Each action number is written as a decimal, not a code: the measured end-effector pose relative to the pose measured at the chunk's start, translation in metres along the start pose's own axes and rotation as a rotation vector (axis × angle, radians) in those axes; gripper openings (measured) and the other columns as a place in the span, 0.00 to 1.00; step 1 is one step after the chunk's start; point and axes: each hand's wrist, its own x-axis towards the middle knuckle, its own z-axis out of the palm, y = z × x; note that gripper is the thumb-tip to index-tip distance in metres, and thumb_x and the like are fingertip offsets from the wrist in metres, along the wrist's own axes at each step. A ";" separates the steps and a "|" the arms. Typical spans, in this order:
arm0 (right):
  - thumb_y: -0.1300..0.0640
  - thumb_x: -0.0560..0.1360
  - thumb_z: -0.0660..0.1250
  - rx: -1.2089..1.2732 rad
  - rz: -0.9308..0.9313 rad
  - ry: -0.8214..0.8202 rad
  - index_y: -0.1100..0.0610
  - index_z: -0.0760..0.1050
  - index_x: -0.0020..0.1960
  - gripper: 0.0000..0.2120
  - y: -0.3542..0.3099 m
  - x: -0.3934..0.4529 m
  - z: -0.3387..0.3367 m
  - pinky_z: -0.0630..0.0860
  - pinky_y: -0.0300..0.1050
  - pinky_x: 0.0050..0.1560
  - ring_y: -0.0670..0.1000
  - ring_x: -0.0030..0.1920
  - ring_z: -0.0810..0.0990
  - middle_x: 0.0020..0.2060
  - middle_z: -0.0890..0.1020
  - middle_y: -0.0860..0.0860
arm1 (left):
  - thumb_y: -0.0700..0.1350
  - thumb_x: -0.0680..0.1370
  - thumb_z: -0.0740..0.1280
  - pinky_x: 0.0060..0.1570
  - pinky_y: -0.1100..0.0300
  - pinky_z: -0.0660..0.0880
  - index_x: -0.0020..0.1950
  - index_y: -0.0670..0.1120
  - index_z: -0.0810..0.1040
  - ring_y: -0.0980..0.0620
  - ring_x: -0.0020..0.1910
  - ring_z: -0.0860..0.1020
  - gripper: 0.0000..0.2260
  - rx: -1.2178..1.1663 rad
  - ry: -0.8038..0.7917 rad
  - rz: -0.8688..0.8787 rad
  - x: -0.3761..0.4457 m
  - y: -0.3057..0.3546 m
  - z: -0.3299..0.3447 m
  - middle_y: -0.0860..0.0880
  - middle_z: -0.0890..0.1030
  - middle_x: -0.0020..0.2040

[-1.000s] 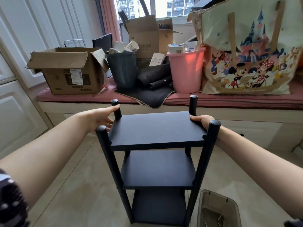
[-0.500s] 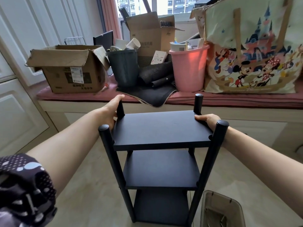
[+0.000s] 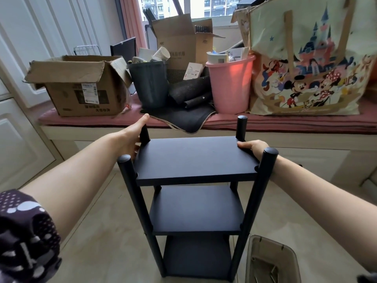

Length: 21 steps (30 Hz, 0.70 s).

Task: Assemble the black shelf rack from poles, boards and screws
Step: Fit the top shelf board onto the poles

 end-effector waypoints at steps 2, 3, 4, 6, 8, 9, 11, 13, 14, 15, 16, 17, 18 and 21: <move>0.58 0.79 0.66 -0.016 -0.002 0.007 0.65 0.77 0.57 0.11 -0.001 0.000 0.000 0.76 0.47 0.40 0.56 0.37 0.80 0.44 0.82 0.57 | 0.79 0.71 0.55 0.46 0.44 0.75 0.66 0.43 0.69 0.38 0.56 0.77 0.43 0.049 -0.045 -0.024 -0.004 -0.002 -0.004 0.42 0.76 0.60; 0.58 0.78 0.66 -0.027 0.000 0.009 0.65 0.77 0.57 0.12 -0.002 0.000 0.000 0.77 0.47 0.40 0.56 0.38 0.80 0.44 0.82 0.57 | 0.80 0.69 0.55 0.48 0.44 0.75 0.65 0.43 0.69 0.38 0.57 0.77 0.44 0.084 -0.059 -0.043 -0.006 -0.004 -0.006 0.41 0.76 0.58; 0.58 0.78 0.66 -0.043 0.001 0.014 0.65 0.77 0.58 0.13 -0.002 0.000 0.000 0.77 0.48 0.43 0.57 0.39 0.80 0.46 0.82 0.58 | 0.80 0.69 0.56 0.52 0.44 0.75 0.64 0.44 0.68 0.38 0.57 0.78 0.43 0.126 -0.060 -0.061 -0.008 -0.008 -0.006 0.40 0.76 0.57; 0.56 0.78 0.67 -0.081 0.003 0.022 0.65 0.77 0.61 0.16 -0.002 0.001 0.000 0.76 0.50 0.50 0.58 0.44 0.80 0.52 0.82 0.59 | 0.79 0.69 0.58 0.49 0.48 0.78 0.62 0.46 0.69 0.40 0.50 0.80 0.39 0.259 0.001 -0.055 -0.018 -0.013 -0.005 0.41 0.77 0.52; 0.56 0.78 0.67 -0.103 -0.004 0.023 0.64 0.77 0.62 0.17 -0.003 0.000 -0.001 0.75 0.50 0.51 0.58 0.45 0.80 0.53 0.82 0.59 | 0.72 0.73 0.64 0.37 0.53 0.79 0.62 0.47 0.73 0.43 0.44 0.81 0.32 0.369 0.086 0.025 -0.030 -0.014 -0.008 0.45 0.78 0.50; 0.56 0.78 0.67 -0.115 -0.008 0.025 0.64 0.77 0.62 0.17 -0.003 -0.001 0.000 0.75 0.50 0.51 0.58 0.46 0.80 0.52 0.82 0.58 | 0.68 0.75 0.67 0.36 0.54 0.79 0.65 0.48 0.74 0.44 0.46 0.81 0.29 0.403 0.112 0.080 -0.035 -0.012 -0.011 0.46 0.78 0.53; 0.55 0.78 0.67 -0.137 -0.018 0.036 0.64 0.77 0.63 0.17 -0.002 -0.003 0.001 0.74 0.51 0.50 0.58 0.48 0.79 0.52 0.82 0.58 | 0.61 0.77 0.70 0.42 0.52 0.78 0.70 0.50 0.75 0.44 0.52 0.79 0.25 0.466 0.165 0.194 -0.048 -0.006 -0.017 0.48 0.76 0.60; 0.55 0.77 0.68 -0.133 -0.024 0.051 0.63 0.76 0.62 0.17 0.000 -0.006 0.002 0.74 0.48 0.45 0.58 0.47 0.79 0.53 0.81 0.58 | 0.59 0.77 0.70 0.47 0.51 0.76 0.66 0.52 0.78 0.45 0.55 0.78 0.20 0.570 0.206 0.283 -0.066 -0.001 -0.018 0.50 0.76 0.60; 0.55 0.77 0.68 -0.125 -0.024 0.058 0.63 0.76 0.61 0.16 0.001 -0.008 0.004 0.74 0.45 0.39 0.57 0.44 0.79 0.51 0.81 0.58 | 0.60 0.77 0.70 0.48 0.52 0.76 0.63 0.54 0.79 0.46 0.54 0.78 0.18 0.649 0.210 0.305 -0.075 -0.001 -0.016 0.51 0.77 0.59; 0.55 0.78 0.68 -0.120 -0.024 0.071 0.62 0.76 0.60 0.15 0.001 -0.010 0.006 0.72 0.42 0.33 0.56 0.40 0.78 0.47 0.81 0.56 | 0.63 0.76 0.69 0.48 0.53 0.76 0.61 0.55 0.79 0.48 0.53 0.78 0.18 0.750 0.199 0.316 -0.084 -0.002 -0.013 0.52 0.78 0.57; 0.55 0.78 0.67 -0.117 -0.023 0.084 0.61 0.75 0.59 0.13 0.002 -0.013 0.008 0.70 0.39 0.27 0.54 0.36 0.77 0.43 0.80 0.55 | 0.66 0.75 0.68 0.48 0.54 0.76 0.61 0.55 0.78 0.50 0.52 0.78 0.21 0.860 0.175 0.321 -0.091 -0.006 -0.010 0.53 0.78 0.56; 0.56 0.78 0.67 -0.112 -0.021 0.092 0.60 0.74 0.59 0.12 0.002 -0.015 0.010 0.69 0.37 0.22 0.53 0.34 0.76 0.41 0.78 0.54 | 0.69 0.73 0.67 0.49 0.56 0.75 0.62 0.55 0.77 0.51 0.52 0.77 0.25 0.962 0.146 0.335 -0.095 -0.011 -0.006 0.54 0.78 0.57; 0.57 0.78 0.66 -0.106 -0.017 0.096 0.60 0.74 0.58 0.11 0.003 -0.017 0.011 0.68 0.35 0.19 0.53 0.33 0.75 0.40 0.77 0.54 | 0.71 0.70 0.66 0.50 0.58 0.73 0.65 0.53 0.77 0.53 0.53 0.76 0.31 1.053 0.135 0.363 -0.098 -0.019 -0.002 0.54 0.78 0.59; 0.57 0.78 0.65 -0.118 0.003 0.079 0.60 0.73 0.56 0.09 0.007 -0.024 0.012 0.68 0.36 0.17 0.54 0.32 0.74 0.39 0.76 0.54 | 0.74 0.67 0.68 0.49 0.59 0.70 0.70 0.55 0.75 0.52 0.54 0.74 0.38 1.299 0.257 0.498 -0.104 -0.044 -0.001 0.54 0.73 0.59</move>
